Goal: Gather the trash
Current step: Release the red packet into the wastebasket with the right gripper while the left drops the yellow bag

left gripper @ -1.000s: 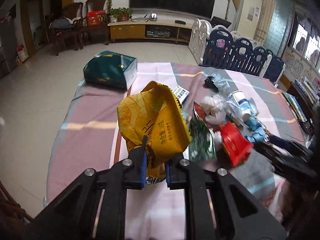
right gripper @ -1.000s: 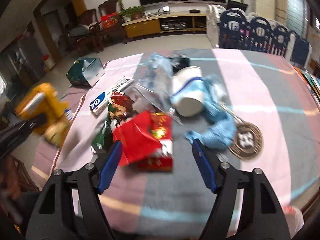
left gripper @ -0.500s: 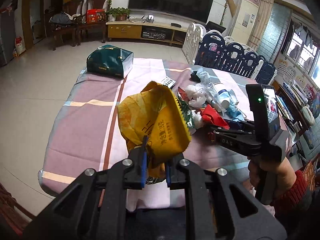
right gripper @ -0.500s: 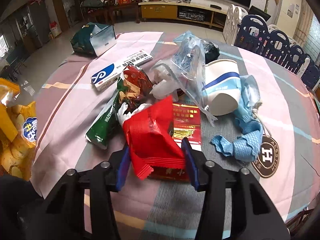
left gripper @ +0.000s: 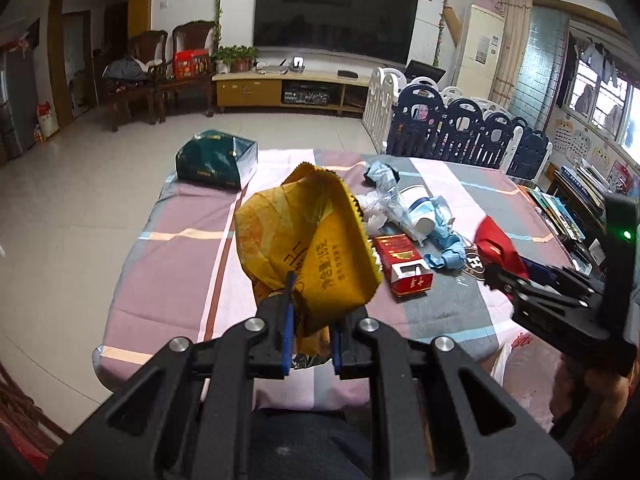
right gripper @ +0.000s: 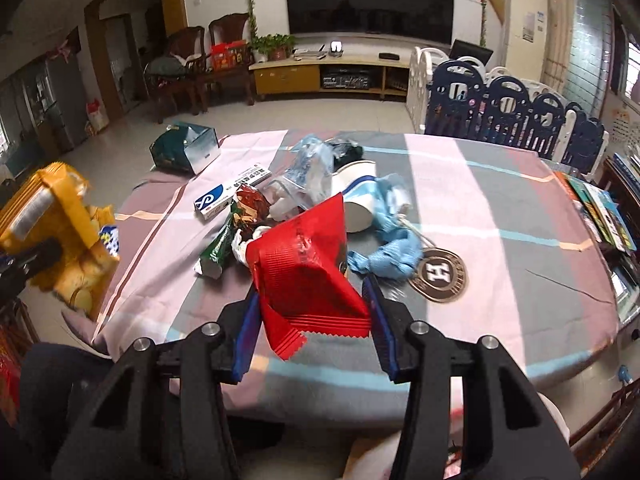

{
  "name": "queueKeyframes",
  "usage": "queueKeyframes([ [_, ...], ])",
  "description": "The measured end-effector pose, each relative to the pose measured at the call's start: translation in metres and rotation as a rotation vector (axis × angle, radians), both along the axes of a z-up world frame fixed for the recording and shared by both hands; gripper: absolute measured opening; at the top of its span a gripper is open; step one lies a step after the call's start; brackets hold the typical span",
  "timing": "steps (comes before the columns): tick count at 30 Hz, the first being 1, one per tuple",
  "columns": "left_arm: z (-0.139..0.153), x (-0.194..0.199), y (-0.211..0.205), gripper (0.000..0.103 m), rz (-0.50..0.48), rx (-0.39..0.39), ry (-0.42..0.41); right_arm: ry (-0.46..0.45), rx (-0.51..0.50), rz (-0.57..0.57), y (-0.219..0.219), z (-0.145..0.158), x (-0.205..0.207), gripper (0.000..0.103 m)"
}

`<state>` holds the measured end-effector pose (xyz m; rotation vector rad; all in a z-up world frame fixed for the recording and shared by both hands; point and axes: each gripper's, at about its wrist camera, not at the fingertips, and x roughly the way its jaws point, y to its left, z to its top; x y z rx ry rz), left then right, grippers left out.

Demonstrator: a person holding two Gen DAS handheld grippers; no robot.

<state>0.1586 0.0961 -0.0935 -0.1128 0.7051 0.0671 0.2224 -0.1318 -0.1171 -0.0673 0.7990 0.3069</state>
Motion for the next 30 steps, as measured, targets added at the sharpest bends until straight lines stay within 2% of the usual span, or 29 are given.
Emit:
queueKeyframes([
  [13,0.037,-0.051,-0.043,0.015,-0.077,0.027,-0.079,-0.066,0.04,-0.161,-0.076,0.047,-0.077,0.049],
  [21,0.06,-0.069,-0.052,0.015,-0.069,0.042,-0.125,-0.118,0.039,-0.17,-0.087,0.069,-0.102,0.049],
  [30,0.062,-0.073,-0.064,0.015,-0.101,0.054,-0.123,-0.115,0.043,-0.17,-0.094,0.068,-0.112,0.049],
])
